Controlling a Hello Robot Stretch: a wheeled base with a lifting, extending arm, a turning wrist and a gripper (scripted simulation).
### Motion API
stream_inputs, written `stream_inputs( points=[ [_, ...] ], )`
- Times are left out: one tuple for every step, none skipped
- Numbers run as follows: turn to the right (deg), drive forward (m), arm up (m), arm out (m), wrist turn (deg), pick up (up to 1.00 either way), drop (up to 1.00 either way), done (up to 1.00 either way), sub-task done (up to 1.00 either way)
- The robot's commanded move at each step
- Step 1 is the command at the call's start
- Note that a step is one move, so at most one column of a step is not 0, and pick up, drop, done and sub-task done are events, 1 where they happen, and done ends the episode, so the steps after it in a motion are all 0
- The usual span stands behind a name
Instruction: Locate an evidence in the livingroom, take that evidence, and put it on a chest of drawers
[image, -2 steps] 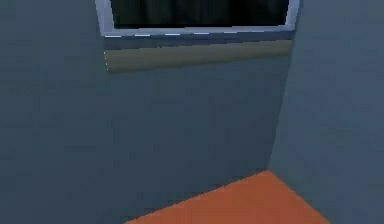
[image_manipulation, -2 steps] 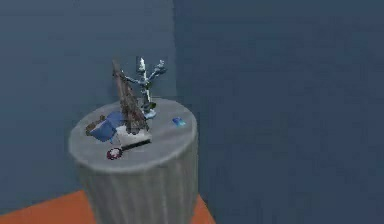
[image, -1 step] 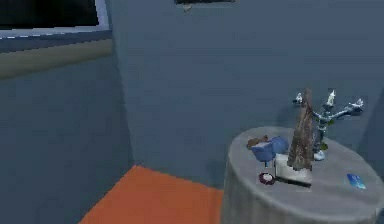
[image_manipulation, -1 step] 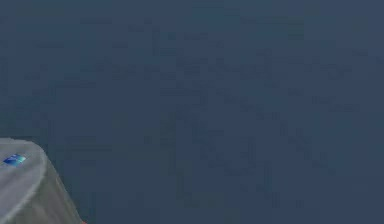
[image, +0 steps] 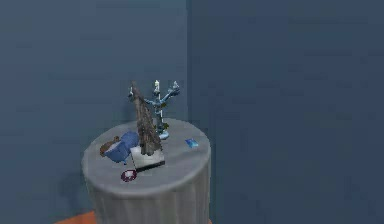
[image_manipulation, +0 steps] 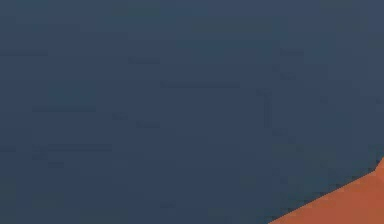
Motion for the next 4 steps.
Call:
stream_inputs(
  points=[
    [6.0, 0.00, 0.00, 0.00, 0.0, 0.00, 0.00, 0.00, 0.00],
    [0.0, 0.40, 0.00, 0.00, 0.0, 0.00, 0.00, 0.00, 0.00],
    [-45.0, 0.00, 0.00, 0.00, 0.0, 0.00, 0.00, 0.00, 0.00],
    [-45.0, 0.00, 0.00, 0.00, 0.0, 0.00, 0.00, 0.00, 0.00]
  ],
)
